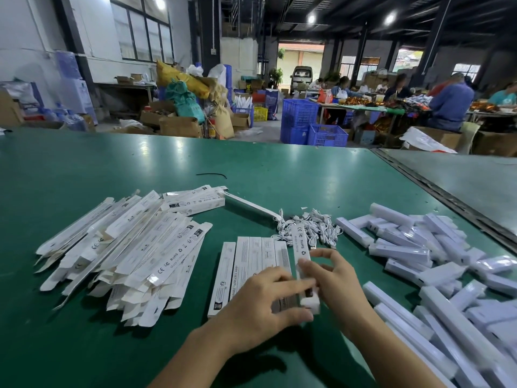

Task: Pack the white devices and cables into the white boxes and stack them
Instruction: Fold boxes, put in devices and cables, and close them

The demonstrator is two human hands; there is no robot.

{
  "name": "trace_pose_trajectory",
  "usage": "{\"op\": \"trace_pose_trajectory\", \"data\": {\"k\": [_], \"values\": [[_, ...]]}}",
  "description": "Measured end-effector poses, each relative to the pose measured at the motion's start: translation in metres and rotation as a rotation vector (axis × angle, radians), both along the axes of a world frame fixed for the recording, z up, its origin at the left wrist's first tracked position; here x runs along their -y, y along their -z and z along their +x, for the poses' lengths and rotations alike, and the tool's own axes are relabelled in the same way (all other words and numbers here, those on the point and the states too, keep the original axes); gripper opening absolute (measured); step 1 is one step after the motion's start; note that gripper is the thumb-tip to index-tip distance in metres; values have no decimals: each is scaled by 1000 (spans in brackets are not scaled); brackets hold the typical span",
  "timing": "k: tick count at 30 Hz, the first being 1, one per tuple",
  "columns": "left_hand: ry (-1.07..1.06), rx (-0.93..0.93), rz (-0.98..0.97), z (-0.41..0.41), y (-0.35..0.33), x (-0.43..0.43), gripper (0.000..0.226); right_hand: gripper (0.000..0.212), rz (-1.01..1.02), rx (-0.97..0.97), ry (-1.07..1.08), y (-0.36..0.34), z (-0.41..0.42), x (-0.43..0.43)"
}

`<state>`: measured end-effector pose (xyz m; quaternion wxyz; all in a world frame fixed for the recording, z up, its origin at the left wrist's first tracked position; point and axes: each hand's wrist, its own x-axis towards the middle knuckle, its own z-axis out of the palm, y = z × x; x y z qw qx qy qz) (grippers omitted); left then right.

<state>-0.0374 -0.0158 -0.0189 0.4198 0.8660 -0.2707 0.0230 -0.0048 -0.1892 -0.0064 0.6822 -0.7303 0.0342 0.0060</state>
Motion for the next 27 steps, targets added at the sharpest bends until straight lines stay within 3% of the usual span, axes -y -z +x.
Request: {"op": "trace_pose_trajectory", "data": {"k": [2,4,7,10,13,17,27], "values": [[-46,-10,-16,0,-1,0,52,20,-264,80,90,1,4,6],[-221,76,-19,1,-1,-4,44,16,-504,152,143,3,7,10],[-588,313,56,11,-3,-21,29,18,-675,177,113,9,11,13],[-865,297,204,20,-6,-49,30,22,-816,183,57,15,16,12],[-993,145,371,25,-3,-70,50,24,-870,211,41,17,19,8],[-990,0,533,31,3,-77,66,29,-876,241,37,18,20,3],[-1027,3,519,31,4,-75,46,37,-845,338,-89,20,12,3]]}}
